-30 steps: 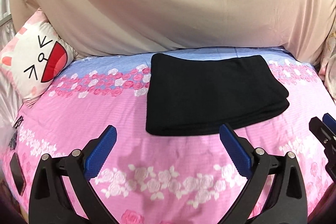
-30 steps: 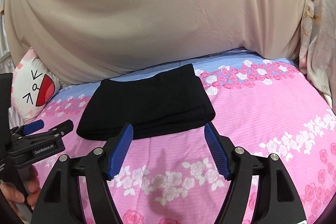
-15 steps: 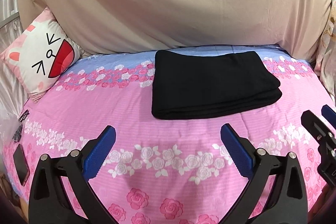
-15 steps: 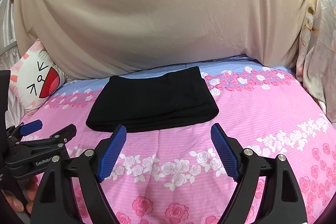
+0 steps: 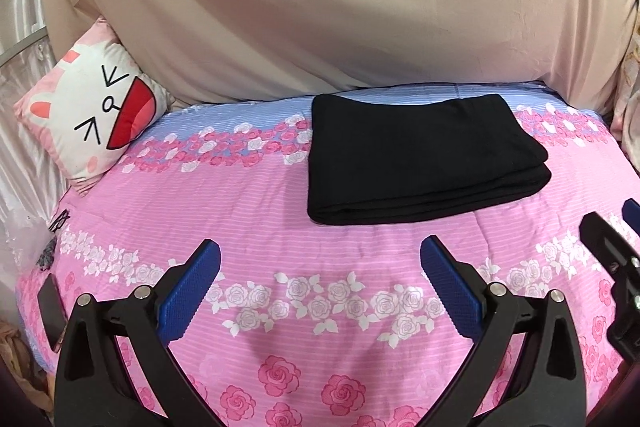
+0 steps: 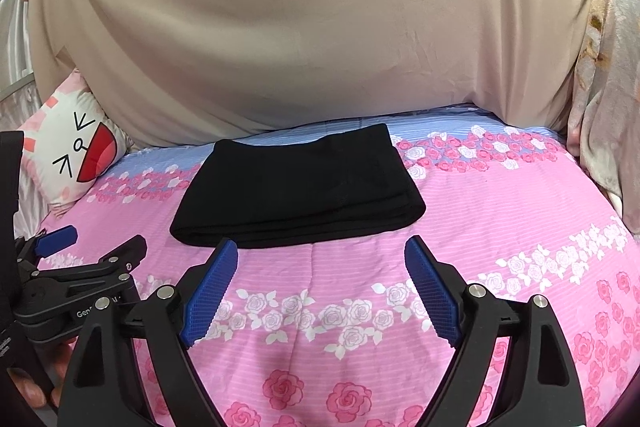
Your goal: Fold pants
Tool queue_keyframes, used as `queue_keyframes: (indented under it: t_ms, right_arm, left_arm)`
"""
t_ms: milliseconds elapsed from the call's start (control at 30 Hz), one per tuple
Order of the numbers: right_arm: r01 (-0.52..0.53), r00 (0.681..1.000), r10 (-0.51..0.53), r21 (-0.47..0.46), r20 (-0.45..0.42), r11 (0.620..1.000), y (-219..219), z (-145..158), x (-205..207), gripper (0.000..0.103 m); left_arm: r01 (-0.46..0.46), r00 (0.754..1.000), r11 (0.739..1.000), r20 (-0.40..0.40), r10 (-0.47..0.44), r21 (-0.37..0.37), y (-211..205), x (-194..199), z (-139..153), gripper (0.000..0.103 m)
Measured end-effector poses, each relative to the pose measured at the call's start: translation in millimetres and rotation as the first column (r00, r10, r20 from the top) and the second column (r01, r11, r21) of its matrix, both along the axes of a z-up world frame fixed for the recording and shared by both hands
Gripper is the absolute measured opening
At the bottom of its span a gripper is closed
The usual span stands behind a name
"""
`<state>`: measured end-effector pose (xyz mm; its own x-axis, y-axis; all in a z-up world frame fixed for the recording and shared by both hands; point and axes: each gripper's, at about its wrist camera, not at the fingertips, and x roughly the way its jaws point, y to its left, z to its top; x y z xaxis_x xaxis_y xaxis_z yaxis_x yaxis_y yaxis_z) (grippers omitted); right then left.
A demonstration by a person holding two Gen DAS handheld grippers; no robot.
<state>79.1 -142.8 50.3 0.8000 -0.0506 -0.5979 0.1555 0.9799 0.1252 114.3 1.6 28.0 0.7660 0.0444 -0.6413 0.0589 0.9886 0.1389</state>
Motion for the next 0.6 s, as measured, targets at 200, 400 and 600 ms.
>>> queue_keyframes:
  t_ms: [200,400,600]
  right_arm:
    - [0.006,1.000,-0.006,0.000,-0.003,1.000,0.3,-0.6,1.6,0.084]
    - [0.003,1.000,-0.003,0.006,-0.011,1.000,-2.1,-2.4,3.1,0.084]
    - [0.007,1.000,-0.007,0.003,-0.010,1.000,-2.8,-2.2,3.2,0.084]
  left_arm:
    - [-0.004,1.000,1.000,0.008,0.004,-0.003,-0.3,-0.3,0.8,0.098]
    - [0.009,0.999,1.000,0.047,-0.009,0.013,-6.7,-3.7,6.5,0.098]
    - [0.012,0.997,1.000,0.075,-0.013,0.015,-12.8,-7.4,12.0,0.098]
